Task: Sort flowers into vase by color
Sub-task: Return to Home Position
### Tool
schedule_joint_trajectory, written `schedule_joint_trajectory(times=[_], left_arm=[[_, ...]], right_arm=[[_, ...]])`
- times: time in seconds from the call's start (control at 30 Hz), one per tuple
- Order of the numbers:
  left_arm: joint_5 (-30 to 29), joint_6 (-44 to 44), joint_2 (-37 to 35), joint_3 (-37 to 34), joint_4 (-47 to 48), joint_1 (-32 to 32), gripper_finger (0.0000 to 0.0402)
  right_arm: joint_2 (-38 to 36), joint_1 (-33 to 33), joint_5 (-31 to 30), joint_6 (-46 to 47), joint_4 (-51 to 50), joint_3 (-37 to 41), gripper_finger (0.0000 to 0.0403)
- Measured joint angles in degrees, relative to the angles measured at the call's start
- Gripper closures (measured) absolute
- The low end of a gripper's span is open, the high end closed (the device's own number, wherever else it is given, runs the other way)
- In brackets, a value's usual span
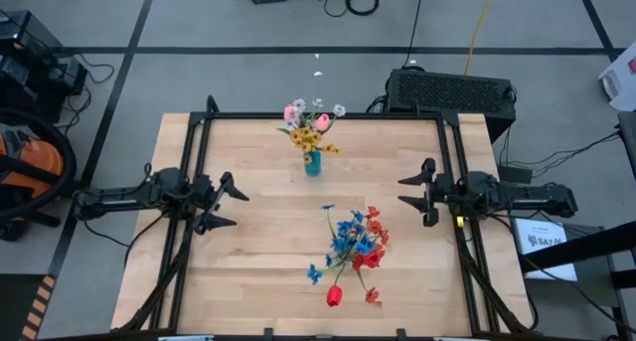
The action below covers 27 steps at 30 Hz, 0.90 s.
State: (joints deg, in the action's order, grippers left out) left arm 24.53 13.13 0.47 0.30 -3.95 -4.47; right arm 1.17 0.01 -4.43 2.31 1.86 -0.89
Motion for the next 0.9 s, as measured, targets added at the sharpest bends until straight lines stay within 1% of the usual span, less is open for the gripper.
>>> schedule_joint_trajectory(times=[0.2, 0.9], left_arm=[[0.0, 0.0, 0.0, 0.0, 0.0, 0.0, 0.0026], [0.0, 0.0, 0.0, 0.0, 0.0, 0.0, 0.0026]], right_arm=[[0.0, 0.0, 0.0, 2.0, 0.0, 0.0, 0.019], [0.0, 0.0, 0.0, 2.1, 0.0, 0.0, 0.019]])
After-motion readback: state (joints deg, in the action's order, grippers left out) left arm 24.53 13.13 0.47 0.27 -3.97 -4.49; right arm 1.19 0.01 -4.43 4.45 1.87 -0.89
